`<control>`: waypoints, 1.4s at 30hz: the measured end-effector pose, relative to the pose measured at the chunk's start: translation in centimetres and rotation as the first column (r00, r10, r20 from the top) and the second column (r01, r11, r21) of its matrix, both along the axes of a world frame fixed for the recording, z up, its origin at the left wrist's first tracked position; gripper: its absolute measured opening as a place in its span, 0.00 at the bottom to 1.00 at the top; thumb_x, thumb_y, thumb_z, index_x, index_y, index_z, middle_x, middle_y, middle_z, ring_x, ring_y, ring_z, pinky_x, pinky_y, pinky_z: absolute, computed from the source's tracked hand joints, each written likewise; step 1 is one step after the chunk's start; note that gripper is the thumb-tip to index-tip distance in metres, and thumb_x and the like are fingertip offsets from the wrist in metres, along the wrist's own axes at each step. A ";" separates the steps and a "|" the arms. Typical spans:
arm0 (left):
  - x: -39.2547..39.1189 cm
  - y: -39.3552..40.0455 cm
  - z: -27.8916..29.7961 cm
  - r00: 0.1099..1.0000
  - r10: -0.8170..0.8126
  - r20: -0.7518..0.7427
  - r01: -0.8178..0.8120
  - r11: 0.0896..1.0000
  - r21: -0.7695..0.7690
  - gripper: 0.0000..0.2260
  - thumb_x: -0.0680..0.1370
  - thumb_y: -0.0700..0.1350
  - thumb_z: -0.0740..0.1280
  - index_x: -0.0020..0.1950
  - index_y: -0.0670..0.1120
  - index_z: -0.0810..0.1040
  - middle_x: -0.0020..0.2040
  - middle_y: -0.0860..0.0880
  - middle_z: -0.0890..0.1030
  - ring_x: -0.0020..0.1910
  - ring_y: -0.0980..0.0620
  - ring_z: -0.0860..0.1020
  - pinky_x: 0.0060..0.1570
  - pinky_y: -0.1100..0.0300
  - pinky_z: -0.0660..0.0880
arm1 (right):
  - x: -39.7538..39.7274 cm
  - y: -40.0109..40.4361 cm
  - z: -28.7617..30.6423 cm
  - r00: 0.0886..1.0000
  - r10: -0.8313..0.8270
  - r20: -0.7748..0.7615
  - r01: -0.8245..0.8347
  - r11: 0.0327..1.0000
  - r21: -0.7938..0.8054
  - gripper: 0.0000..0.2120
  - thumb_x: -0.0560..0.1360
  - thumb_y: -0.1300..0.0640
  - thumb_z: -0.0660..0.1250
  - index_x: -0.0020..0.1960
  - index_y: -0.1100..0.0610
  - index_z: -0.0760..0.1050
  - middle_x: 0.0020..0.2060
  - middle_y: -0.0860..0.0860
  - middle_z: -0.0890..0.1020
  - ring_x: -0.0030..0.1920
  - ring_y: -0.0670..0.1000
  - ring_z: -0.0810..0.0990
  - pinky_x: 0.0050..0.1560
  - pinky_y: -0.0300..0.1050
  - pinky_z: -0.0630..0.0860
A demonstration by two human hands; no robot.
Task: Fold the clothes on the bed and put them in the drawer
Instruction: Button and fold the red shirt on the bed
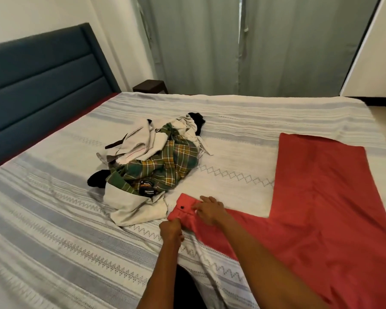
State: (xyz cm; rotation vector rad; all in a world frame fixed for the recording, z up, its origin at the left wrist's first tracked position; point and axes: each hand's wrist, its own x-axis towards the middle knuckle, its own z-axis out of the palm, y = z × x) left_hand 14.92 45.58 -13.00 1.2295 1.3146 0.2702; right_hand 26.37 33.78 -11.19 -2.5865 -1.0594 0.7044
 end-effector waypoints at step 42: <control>34.2 -24.2 12.2 0.538 -0.809 0.236 0.680 0.582 0.446 0.10 0.79 0.40 0.65 0.58 0.49 0.81 0.46 0.46 0.85 0.38 0.52 0.80 0.42 0.54 0.78 | 25.1 -30.4 12.9 0.680 -0.672 -0.292 0.704 0.489 0.515 0.11 0.81 0.52 0.63 0.46 0.57 0.79 0.42 0.53 0.82 0.43 0.53 0.79 0.47 0.49 0.74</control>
